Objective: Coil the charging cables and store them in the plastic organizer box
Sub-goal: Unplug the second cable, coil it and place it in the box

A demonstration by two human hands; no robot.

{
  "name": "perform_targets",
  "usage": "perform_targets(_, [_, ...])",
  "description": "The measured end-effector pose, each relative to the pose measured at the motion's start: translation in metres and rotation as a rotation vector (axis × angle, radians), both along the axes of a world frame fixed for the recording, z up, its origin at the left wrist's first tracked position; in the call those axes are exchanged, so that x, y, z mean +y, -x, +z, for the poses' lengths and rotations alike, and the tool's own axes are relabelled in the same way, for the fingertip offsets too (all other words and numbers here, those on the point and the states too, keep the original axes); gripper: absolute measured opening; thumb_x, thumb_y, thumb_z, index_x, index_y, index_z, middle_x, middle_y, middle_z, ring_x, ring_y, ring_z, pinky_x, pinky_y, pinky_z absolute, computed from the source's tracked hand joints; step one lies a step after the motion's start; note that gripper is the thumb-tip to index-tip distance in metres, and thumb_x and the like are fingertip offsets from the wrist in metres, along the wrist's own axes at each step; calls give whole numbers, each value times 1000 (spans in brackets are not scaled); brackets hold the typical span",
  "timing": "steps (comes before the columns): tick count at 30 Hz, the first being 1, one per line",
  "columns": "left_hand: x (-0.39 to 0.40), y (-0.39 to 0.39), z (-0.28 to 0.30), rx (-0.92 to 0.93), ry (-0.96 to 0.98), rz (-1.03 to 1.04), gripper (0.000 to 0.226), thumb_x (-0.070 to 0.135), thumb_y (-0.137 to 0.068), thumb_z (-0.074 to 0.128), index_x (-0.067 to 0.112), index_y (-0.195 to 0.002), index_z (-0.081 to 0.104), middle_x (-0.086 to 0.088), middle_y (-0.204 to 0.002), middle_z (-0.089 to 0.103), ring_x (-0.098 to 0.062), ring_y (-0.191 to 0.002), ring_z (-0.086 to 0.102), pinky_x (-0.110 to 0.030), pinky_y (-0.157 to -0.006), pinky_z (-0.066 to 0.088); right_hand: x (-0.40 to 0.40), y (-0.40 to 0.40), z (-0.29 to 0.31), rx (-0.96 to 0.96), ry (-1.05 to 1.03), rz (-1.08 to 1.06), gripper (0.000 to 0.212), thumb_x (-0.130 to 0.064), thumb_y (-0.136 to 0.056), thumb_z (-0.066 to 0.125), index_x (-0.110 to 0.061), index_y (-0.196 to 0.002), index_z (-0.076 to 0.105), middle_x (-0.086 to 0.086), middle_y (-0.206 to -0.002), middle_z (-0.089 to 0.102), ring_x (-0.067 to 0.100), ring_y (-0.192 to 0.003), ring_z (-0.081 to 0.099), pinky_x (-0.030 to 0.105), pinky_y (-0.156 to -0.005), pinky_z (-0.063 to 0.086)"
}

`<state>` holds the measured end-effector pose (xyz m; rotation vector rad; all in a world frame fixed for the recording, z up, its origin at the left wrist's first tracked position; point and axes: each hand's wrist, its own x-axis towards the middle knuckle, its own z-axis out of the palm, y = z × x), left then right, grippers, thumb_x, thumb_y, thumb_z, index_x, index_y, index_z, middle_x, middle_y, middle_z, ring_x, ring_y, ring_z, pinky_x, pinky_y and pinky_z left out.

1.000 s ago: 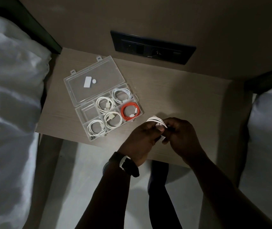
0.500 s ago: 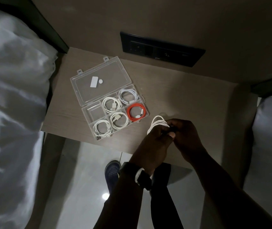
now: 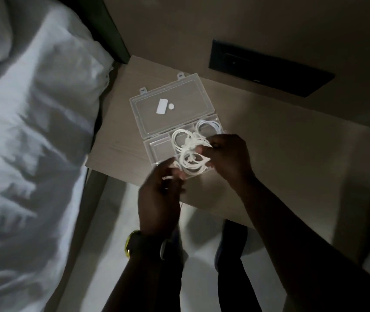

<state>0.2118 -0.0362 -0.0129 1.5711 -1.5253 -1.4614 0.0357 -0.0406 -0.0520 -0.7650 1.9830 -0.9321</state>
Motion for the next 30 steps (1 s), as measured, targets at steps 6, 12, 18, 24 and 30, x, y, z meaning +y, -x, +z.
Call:
perform_targets(6, [-68, -24, -46, -6, 7, 166, 34, 15, -83, 66, 41, -104, 73, 5, -82, 70, -28, -75, 71, -56, -75, 59, -65, -55, -18, 76, -38, 131, 17, -25, -73, 78, -8, -74, 75, 15, -73, 74, 33, -70, 73, 55, -67, 56])
perform_targets(12, [-97, -37, -87, -143, 66, 99, 27, 11, -88, 59, 21, -106, 76, -9, -85, 69, -10, -71, 68, -39, -70, 56, -84, -70, -36, 311, -144, 313, 21, -28, -78, 74, -8, -84, 77, 13, -86, 77, 30, -82, 73, 38, -75, 56])
perform_targets(18, [-96, -39, -91, -241, 165, 80, 29, 16, -82, 59, 18, -105, 76, -13, -93, 71, -33, -86, 68, -44, -77, 56, -89, -73, -34, 602, -215, 567, 25, -23, -86, 67, -7, -105, 70, 11, -113, 70, 30, -112, 62, 35, -93, 47])
perform_targets(24, [-96, -44, -96, -342, 303, -122, 34, 10, -92, 61, 19, -125, 67, -12, -93, 65, -25, -87, 61, -30, -74, 45, -88, -78, -32, 728, -237, 754, 17, -13, -92, 58, -7, -106, 63, 13, -115, 65, 31, -111, 61, 38, -92, 49])
perform_targets(30, [-106, -43, -89, -406, 329, -171, 14, 15, -89, 66, 10, -95, 78, -13, -93, 67, -31, -84, 63, -32, -72, 49, -76, -85, -26, 815, -164, 831, 20, -3, -92, 44, 0, -99, 62, 20, -111, 59, 34, -95, 64, 37, -79, 49])
